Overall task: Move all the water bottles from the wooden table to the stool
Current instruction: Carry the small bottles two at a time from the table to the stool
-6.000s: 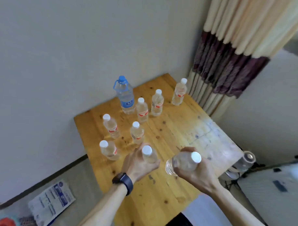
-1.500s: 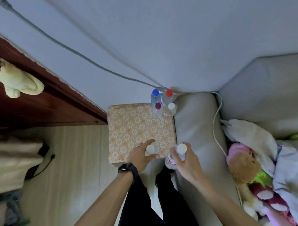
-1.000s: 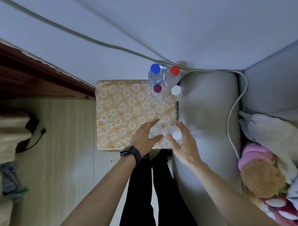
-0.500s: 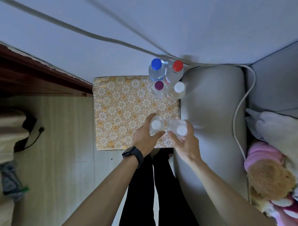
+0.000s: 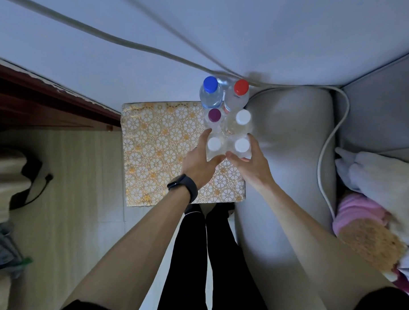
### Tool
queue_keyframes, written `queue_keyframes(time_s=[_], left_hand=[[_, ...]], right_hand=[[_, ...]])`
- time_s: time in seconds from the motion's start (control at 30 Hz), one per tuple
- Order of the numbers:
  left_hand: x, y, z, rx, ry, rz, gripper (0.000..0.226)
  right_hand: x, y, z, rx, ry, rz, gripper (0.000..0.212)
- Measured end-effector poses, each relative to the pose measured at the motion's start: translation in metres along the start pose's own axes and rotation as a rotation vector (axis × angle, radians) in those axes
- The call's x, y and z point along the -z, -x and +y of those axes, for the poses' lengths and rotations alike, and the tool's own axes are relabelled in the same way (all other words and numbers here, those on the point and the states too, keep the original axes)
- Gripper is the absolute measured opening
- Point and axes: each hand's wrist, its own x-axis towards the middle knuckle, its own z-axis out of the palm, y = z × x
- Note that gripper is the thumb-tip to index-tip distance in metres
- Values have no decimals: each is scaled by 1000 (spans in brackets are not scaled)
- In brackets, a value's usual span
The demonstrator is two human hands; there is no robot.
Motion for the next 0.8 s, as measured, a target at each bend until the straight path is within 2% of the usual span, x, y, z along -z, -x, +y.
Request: queue_keyframes(time_s=[0.2, 0.3, 0.37, 0.53, 0.8], left_hand=[[-7, -3, 5, 13, 64, 105, 72], [-10, -4, 4, 48, 141, 126, 85], [-9, -4, 3, 59, 146, 102, 89], [1, -8, 0, 14, 4, 35, 79], [-4, -4, -9, 44, 35, 7, 98]], right_hand=[[0, -3, 2, 39, -8, -12, 68], [0, -6, 4, 49, -2, -8, 66], [0, -5, 4, 53, 5, -4, 66], [-6, 0, 1, 26, -48, 42, 72], [-1, 1, -5, -17, -44, 33, 78]])
